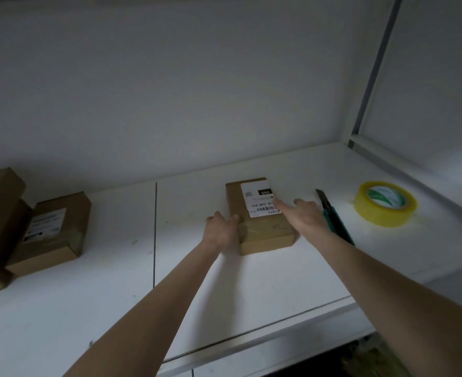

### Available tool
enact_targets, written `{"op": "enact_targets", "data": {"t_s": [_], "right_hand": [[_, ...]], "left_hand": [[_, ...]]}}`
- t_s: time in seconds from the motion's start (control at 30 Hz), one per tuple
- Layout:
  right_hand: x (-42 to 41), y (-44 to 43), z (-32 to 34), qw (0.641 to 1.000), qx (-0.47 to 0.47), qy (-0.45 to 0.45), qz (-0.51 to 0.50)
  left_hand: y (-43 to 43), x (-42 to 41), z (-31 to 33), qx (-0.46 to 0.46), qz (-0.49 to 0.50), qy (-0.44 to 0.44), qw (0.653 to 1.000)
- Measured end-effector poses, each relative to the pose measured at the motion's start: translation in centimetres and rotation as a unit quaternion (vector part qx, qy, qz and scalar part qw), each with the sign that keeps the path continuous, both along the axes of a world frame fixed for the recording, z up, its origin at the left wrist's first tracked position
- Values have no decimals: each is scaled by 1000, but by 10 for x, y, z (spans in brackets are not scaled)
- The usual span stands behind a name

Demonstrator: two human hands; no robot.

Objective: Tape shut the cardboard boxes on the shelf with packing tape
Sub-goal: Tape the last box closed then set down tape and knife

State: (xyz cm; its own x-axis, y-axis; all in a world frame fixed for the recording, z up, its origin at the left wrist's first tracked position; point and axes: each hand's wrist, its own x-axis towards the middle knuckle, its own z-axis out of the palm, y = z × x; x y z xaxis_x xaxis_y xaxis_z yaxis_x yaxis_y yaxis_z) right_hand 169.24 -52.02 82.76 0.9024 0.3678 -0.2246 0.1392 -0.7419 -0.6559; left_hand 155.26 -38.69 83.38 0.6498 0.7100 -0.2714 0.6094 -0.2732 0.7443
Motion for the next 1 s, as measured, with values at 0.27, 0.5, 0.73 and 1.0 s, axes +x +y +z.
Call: {"op": "enact_targets", "data": {"t_s": [0.27,0.5,0.73,1.0], "right_hand": [[-40,18,-3,978,202,29,30],[-74,60,21,913,343,195,103],[-126,131,44,863,367,295,184],[-229,245,51,877,326,274,220]], "left_hand": [[-19,-8,4,-133,45,-189,972],[14,-54,31,-118,136,-339,924],[88,-121,58,12,197,-304,932],[181,-201,71,252,217,-82,940]]}}
